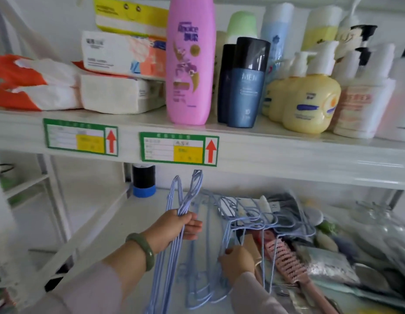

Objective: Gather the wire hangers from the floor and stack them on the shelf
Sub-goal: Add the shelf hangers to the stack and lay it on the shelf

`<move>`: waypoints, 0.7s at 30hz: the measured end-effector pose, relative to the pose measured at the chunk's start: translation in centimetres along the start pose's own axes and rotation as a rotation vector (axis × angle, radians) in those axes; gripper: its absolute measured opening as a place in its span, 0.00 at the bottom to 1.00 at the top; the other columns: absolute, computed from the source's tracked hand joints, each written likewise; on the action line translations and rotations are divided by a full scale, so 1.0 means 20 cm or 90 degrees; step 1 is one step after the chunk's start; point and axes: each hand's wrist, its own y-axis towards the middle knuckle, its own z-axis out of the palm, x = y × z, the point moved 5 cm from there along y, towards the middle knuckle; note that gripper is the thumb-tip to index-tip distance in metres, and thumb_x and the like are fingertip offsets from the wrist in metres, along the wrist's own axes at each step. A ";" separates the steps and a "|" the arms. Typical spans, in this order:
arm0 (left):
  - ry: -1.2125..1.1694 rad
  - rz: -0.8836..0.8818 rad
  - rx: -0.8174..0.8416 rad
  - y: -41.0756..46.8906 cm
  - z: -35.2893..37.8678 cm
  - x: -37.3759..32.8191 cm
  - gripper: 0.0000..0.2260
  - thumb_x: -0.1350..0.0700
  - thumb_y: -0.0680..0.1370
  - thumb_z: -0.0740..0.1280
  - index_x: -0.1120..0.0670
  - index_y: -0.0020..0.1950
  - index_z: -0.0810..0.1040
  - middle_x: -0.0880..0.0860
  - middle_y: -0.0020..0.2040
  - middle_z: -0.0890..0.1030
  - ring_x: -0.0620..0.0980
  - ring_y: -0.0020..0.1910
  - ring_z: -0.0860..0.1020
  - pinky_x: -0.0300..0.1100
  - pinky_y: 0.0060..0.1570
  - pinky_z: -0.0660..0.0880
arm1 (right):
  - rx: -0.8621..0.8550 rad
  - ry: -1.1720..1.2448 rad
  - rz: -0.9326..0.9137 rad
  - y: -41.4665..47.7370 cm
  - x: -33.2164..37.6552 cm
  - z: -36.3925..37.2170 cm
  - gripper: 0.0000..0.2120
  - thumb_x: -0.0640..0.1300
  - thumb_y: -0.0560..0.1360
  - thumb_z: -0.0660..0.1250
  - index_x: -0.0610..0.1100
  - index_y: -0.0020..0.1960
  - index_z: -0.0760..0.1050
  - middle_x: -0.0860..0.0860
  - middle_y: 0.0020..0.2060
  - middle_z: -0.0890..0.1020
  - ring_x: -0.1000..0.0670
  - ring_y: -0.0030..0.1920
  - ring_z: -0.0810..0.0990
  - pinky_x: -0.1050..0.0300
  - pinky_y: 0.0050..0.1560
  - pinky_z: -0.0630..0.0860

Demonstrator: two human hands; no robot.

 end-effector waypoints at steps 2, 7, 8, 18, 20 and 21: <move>0.005 -0.009 0.013 0.07 0.02 0.01 0.09 0.62 0.81 0.57 0.61 0.48 0.76 0.57 0.42 0.83 0.46 0.33 0.85 0.39 0.32 0.81 | -0.004 0.068 0.007 -0.01 0.01 0.00 0.04 0.44 0.68 0.68 0.46 0.35 0.78 0.50 0.31 0.80 0.49 0.41 0.76 0.61 0.42 0.71; 0.029 -0.027 0.037 0.18 0.11 0.05 0.06 0.66 0.79 0.59 0.61 0.50 0.75 0.58 0.42 0.82 0.48 0.34 0.83 0.39 0.33 0.82 | -0.009 0.278 0.005 -0.04 0.01 0.01 0.08 0.41 0.67 0.72 0.39 0.45 0.80 0.52 0.25 0.77 0.54 0.27 0.75 0.60 0.36 0.73; 0.027 -0.031 0.032 0.19 0.13 0.06 0.06 0.66 0.79 0.59 0.61 0.49 0.76 0.58 0.41 0.82 0.49 0.36 0.83 0.38 0.32 0.82 | 0.000 0.293 -0.006 -0.07 0.01 0.01 0.05 0.40 0.68 0.72 0.41 0.42 0.79 0.54 0.23 0.76 0.58 0.23 0.74 0.63 0.31 0.72; 0.048 0.004 0.002 0.23 0.25 0.02 0.10 0.59 0.81 0.56 0.55 0.41 0.72 0.55 0.39 0.79 0.50 0.35 0.80 0.41 0.30 0.80 | 0.034 0.327 -0.122 -0.23 0.09 0.06 0.09 0.39 0.70 0.69 0.52 0.38 0.73 0.53 0.29 0.76 0.56 0.28 0.74 0.61 0.36 0.72; 0.056 0.021 -0.025 0.23 0.23 0.00 0.14 0.59 0.81 0.58 0.58 0.37 0.73 0.54 0.30 0.78 0.44 0.23 0.77 0.34 0.22 0.75 | 0.057 0.354 -0.122 -0.25 0.10 0.06 0.10 0.37 0.73 0.64 0.51 0.40 0.75 0.54 0.28 0.76 0.58 0.26 0.74 0.64 0.30 0.71; 0.087 0.036 -0.048 0.23 0.21 0.00 0.15 0.59 0.81 0.59 0.58 0.34 0.73 0.52 0.24 0.77 0.42 0.18 0.74 0.33 0.21 0.71 | 0.062 0.357 -0.107 -0.26 0.09 0.06 0.09 0.37 0.74 0.62 0.49 0.41 0.77 0.54 0.27 0.77 0.57 0.26 0.75 0.64 0.30 0.71</move>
